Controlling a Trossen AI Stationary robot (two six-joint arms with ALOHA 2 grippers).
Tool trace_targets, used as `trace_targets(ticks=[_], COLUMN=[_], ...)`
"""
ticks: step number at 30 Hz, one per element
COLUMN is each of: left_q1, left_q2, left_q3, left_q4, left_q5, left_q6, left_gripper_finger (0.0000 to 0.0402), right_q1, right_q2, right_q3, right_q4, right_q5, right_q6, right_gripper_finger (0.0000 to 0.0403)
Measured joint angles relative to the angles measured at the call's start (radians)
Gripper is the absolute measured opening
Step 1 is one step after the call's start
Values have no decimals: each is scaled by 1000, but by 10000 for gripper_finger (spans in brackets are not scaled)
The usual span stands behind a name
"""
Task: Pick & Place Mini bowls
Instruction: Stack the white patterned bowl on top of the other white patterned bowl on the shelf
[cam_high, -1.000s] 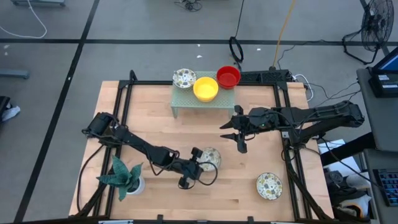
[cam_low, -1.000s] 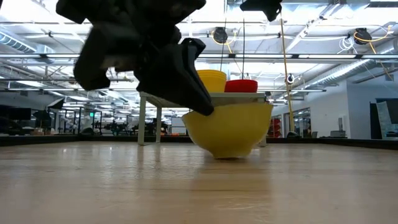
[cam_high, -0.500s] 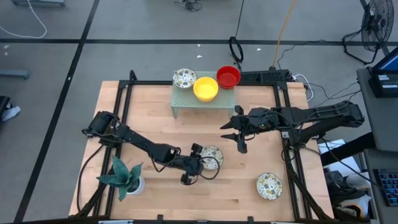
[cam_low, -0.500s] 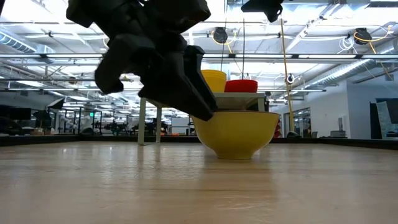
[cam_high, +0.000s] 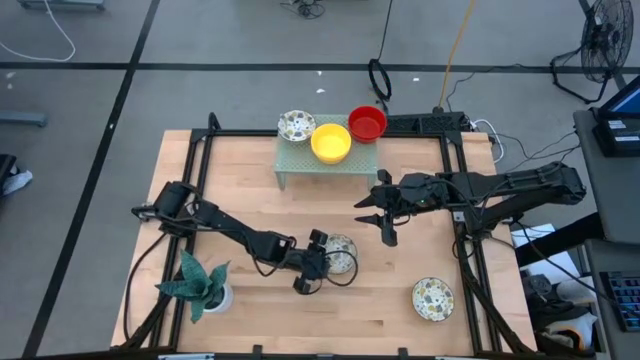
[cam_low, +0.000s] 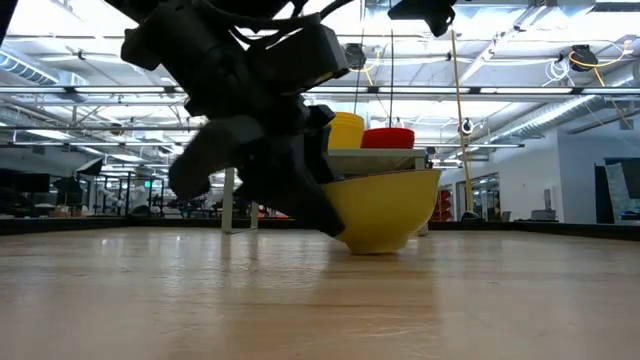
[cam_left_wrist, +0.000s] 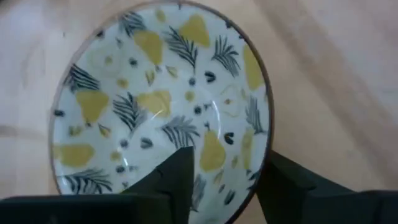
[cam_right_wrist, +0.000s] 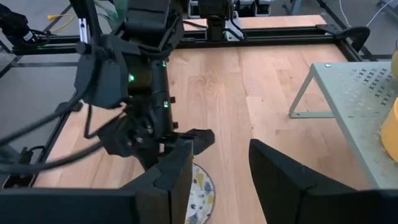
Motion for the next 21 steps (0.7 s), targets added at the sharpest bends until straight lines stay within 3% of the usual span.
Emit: trace_targets(ticks=[10, 17, 21], left_q1=[-9, -19, -14], left_q2=[-2, -41, -96], left_q3=[38, 100, 150], left_q4=[-11, -23, -92], left_q5=[-35, -38, -78], left_q6=[147, 96, 100], left_gripper_finger=[16, 45, 38], right_q1=[0, 0, 0], right_q2=[0, 0, -14], right_q3=[-59, -101, -101], right_q4=[9, -1, -2], right_q5=[-3, -5, -5], right_q6=[3, 29, 29], right_gripper_finger=[144, 144, 144])
